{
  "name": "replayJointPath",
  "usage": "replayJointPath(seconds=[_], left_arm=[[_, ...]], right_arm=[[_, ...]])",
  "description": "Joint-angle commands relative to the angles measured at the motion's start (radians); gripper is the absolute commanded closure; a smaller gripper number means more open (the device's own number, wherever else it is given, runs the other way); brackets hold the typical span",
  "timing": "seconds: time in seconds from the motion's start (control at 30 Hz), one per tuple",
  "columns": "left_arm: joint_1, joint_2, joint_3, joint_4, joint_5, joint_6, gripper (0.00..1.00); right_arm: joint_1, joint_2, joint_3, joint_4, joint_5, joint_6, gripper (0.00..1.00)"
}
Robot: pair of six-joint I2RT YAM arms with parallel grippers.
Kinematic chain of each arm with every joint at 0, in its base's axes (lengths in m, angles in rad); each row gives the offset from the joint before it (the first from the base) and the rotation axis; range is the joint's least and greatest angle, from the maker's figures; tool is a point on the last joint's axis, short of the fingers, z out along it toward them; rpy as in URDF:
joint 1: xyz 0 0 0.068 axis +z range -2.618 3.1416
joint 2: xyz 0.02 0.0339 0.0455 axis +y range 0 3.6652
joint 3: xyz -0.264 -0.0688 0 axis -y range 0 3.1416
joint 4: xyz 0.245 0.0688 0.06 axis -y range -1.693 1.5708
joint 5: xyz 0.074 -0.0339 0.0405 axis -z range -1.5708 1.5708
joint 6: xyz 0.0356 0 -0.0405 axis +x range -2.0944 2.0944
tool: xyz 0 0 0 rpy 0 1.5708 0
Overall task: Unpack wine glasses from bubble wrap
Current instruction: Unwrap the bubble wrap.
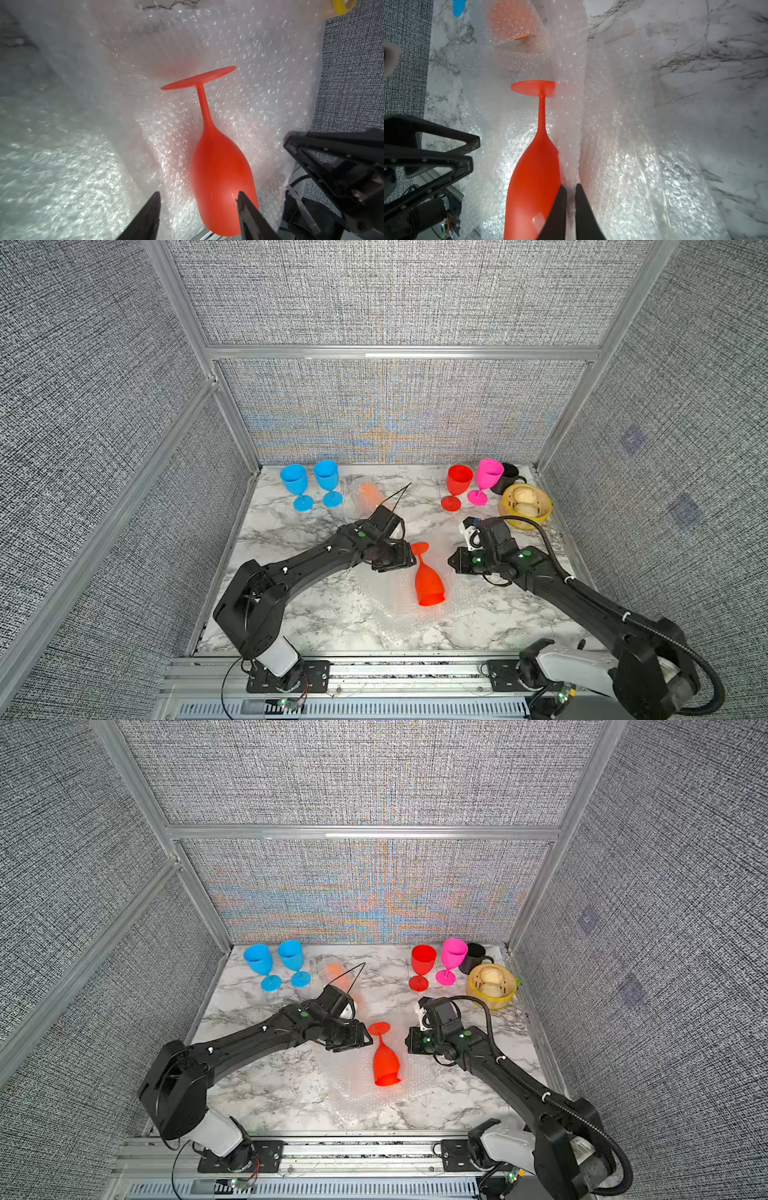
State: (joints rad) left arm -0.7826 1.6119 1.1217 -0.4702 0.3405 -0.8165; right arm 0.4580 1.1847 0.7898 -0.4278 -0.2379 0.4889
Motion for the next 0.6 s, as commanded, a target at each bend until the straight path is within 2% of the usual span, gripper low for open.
replayJointPath(seconds=[0.0, 0.37, 0.57], left_arm=[[0.002, 0.024, -0.021, 0.008, -0.028, -0.003, 0.43], [0.002, 0.010, -0.069, -0.020, -0.066, 0.012, 0.44], [0.005, -0.083, -0.049, -0.124, -0.148, 0.085, 0.44]], right_arm=[[-0.005, -0.021, 0.017, -0.046, 0.029, -0.017, 0.75], [-0.028, -0.105, 0.121, -0.149, 0.035, -0.077, 0.60], [0.034, -0.004, 0.230, -0.236, -0.033, -0.127, 0.60]])
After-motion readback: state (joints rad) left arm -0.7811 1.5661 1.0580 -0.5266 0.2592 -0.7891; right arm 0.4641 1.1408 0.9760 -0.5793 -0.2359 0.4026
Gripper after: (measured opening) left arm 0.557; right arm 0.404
